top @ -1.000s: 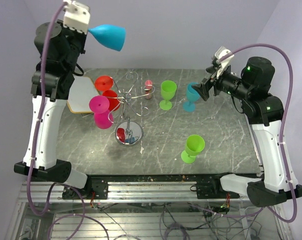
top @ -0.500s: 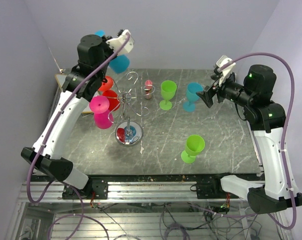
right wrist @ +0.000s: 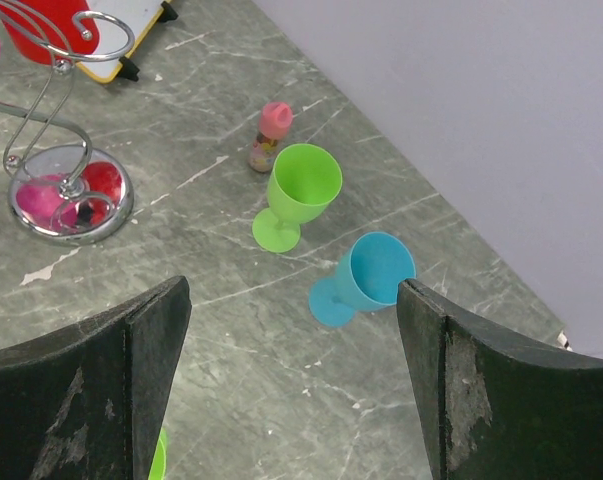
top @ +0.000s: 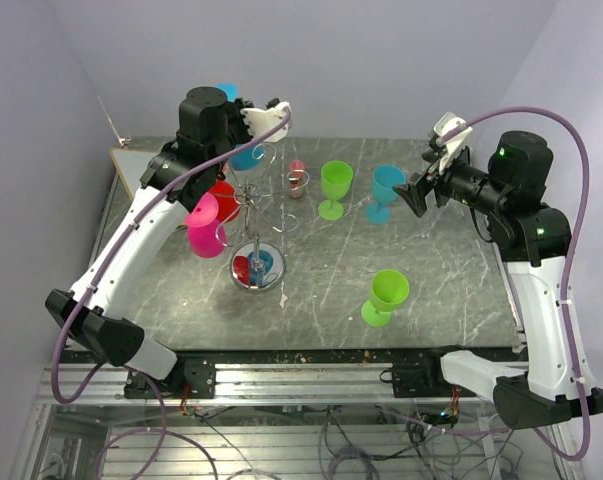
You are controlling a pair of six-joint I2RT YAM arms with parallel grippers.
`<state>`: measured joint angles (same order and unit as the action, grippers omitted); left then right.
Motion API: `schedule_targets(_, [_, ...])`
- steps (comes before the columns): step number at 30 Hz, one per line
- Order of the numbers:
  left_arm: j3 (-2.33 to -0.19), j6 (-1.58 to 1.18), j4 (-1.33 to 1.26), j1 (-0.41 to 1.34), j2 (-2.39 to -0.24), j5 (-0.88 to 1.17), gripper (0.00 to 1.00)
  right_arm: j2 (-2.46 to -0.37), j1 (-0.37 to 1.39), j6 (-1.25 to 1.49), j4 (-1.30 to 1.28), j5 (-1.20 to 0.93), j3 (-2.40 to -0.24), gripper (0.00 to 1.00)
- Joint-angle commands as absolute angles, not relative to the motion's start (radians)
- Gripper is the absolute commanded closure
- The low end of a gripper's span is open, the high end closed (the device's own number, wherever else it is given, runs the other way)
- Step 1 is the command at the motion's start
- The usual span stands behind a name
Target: Place the wine glass upside down on the wine glass rack
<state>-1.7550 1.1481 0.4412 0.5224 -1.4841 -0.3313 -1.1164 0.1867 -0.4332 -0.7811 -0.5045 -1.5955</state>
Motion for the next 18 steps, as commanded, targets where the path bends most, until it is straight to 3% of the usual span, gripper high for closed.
schedule_targets(1, [-1.734,1.2,0.452,0.539,-1.442,-0.283,0.93,-1.097,0.177,-0.439,-0.775,-0.52,-1.586,0.16])
schedule_targets(18, [-1.652,1.163,0.481,0.578,-1.395,-0.203,0.93,-1.092,0.165,-0.441,-0.771,-0.534,-1.569,0.16])
